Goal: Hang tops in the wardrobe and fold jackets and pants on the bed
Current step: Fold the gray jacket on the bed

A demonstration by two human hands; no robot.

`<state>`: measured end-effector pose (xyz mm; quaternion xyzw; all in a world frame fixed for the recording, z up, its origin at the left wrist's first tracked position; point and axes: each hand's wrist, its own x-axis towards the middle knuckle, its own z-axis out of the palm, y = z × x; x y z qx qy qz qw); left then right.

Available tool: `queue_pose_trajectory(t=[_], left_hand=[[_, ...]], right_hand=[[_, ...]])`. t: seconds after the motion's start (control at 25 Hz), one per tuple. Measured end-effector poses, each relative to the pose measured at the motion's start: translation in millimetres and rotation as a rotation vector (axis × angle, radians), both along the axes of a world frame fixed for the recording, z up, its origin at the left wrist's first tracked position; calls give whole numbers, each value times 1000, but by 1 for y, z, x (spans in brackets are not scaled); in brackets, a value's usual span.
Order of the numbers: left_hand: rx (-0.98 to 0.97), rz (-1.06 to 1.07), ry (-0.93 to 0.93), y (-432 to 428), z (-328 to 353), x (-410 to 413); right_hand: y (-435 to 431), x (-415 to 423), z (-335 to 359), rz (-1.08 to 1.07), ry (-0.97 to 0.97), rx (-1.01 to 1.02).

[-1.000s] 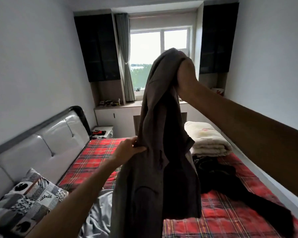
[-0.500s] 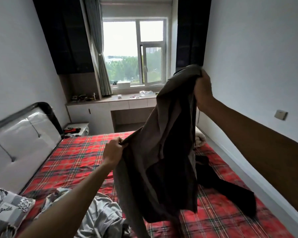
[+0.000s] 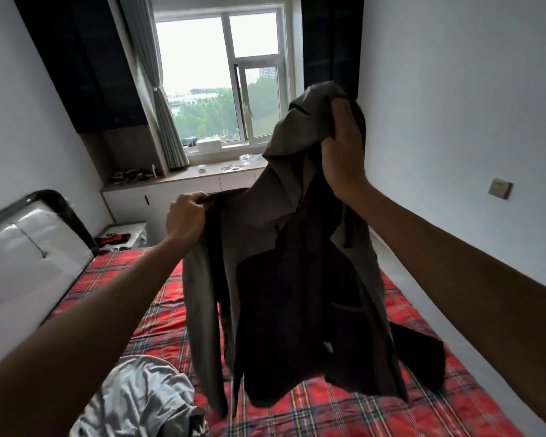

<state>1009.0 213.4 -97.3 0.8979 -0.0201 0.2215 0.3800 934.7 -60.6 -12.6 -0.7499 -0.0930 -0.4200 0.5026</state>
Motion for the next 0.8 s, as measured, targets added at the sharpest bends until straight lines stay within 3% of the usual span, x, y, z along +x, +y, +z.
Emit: queue_pose_trajectory(t=[0.24,0.4,0.56,0.8], left_hand=[[166,-77,52,6,-34,-100],[185,-208,113,16,-44,-182],[52,-338,174,22,-27,-245],[-172,-364,373,38,-21,-264]], right_hand=[[25,-82,-42,-241,-375,-643],[43,-151,-66,-266,-436,-748],[53,-197,-57,-232,-547,-804],[65,-211,-30,-168,-646,-878]])
